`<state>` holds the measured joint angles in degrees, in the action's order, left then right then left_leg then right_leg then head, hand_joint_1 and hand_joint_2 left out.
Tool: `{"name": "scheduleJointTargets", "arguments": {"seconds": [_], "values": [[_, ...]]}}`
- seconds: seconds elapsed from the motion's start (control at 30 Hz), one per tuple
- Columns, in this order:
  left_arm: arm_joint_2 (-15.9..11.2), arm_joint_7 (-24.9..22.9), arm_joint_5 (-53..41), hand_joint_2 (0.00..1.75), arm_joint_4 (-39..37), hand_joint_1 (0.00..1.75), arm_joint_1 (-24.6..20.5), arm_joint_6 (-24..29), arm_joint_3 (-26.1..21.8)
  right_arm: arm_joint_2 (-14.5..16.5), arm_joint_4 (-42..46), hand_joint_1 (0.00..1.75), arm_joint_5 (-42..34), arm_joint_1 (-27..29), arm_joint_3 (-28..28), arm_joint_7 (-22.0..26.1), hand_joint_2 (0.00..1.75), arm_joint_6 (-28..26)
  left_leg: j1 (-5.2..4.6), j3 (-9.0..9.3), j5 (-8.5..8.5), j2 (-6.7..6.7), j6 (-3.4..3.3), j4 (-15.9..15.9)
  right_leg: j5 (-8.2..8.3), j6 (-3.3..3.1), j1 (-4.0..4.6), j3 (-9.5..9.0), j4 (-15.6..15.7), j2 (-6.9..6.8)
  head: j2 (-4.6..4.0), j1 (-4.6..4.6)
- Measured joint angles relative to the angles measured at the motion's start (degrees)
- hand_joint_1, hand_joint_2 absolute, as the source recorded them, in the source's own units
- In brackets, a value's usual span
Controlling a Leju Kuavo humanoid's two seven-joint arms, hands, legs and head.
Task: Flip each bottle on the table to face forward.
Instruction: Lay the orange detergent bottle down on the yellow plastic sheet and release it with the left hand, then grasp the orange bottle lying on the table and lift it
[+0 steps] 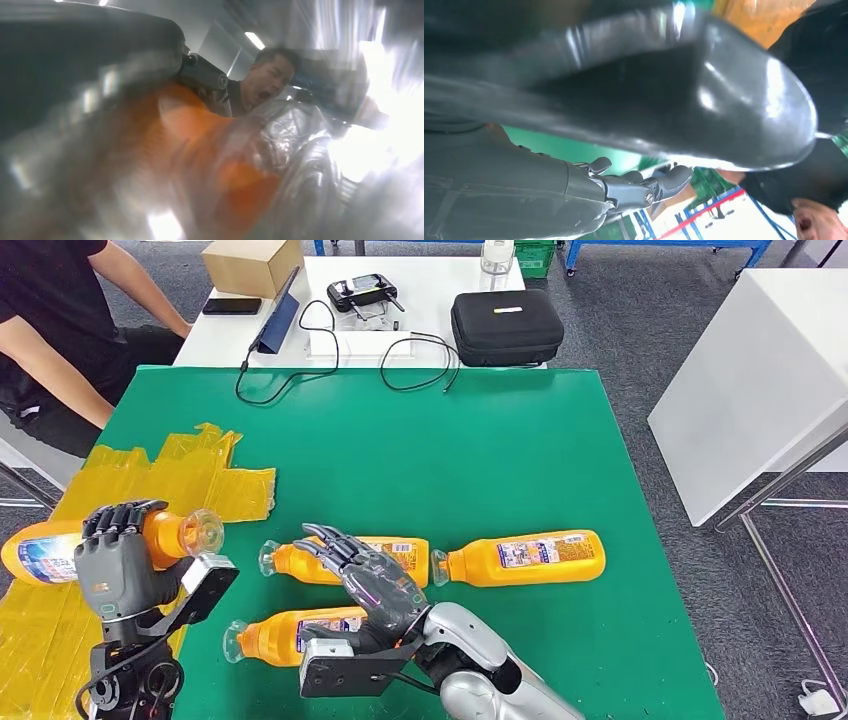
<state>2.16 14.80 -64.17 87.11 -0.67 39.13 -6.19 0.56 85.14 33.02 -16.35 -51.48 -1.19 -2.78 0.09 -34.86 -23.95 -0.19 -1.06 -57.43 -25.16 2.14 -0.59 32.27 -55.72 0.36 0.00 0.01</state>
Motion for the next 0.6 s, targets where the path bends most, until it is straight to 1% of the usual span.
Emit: {"name": "scheduleJointTargets", "arguments": {"seconds": [0.07, 0.17, 0.2, 0.3, 0.33, 0.47, 0.6], "values": [[-1.64, -3.25, -6.08, 1.75, -3.88, 1.75, -1.49, -0.56, 0.42, -0.02, -0.61, 0.00, -1.16, -0.53, -0.28, -1.41, 1.75, 2.73, 0.01, 0.01, 0.02, 0.00, 0.02, 0.00, 0.00, 0.00, 0.00, 0.00, 0.00, 0.00, 0.00, -0.01], [-4.08, -7.05, -11.18, 1.75, -10.72, 1.75, -4.03, -4.76, 1.90, -0.01, -2.52, 0.00, -2.02, -1.86, -1.48, -3.62, 1.75, 6.10, 0.04, 0.02, 0.07, 0.00, 0.09, 0.01, 0.01, -0.01, 0.01, -0.01, -0.01, 0.00, 0.00, -0.01], [-4.88, -7.71, -11.78, 1.75, -13.23, 1.54, -4.94, -6.49, 2.54, 0.01, -3.28, 0.00, -2.05, -2.26, -2.02, -4.20, 1.75, 6.73, 0.05, 0.02, 0.08, 0.00, 0.09, 0.01, 0.01, -0.01, 0.02, -0.01, -0.02, 0.00, 0.00, -0.01], [-6.73, -8.62, -12.15, 0.44, -20.12, 0.24, -7.32, -10.17, 4.44, 0.08, -5.48, 0.00, -2.04, -3.28, -3.59, -5.28, 1.75, 7.82, 0.05, 0.00, 0.09, 0.00, 0.11, 0.01, 0.02, -0.01, 0.03, -0.01, -0.03, 0.00, 0.00, -0.01], [-7.21, -9.01, -12.33, 0.00, -21.86, 0.00, -7.91, -10.93, 4.97, 0.11, -6.05, 0.00, -2.05, -3.53, -3.96, -5.49, 1.75, 8.04, 0.05, -0.01, 0.09, 0.00, 0.11, 0.01, 0.02, -0.01, 0.03, -0.01, -0.03, 0.00, 0.00, -0.01], [-8.80, -10.60, -12.79, 0.00, -27.04, 0.00, -9.68, -12.46, 6.53, 0.46, -8.21, 0.00, -2.11, -4.50, -5.01, -6.48, 1.75, 9.32, 0.04, -0.03, 0.09, -0.01, 0.11, 0.00, 0.02, -0.01, 0.02, 0.00, -0.03, 0.00, 0.00, -0.01], [-9.67, -10.67, -11.68, 0.00, -29.72, 0.00, -10.76, -12.57, 7.04, 0.81, -10.37, 0.00, -1.87, -5.35, -5.97, -7.34, 1.75, 10.27, 0.03, -0.05, 0.08, -0.03, 0.12, 0.01, 0.01, -0.01, 0.02, 0.01, -0.03, -0.02, 0.00, 0.00]]}}
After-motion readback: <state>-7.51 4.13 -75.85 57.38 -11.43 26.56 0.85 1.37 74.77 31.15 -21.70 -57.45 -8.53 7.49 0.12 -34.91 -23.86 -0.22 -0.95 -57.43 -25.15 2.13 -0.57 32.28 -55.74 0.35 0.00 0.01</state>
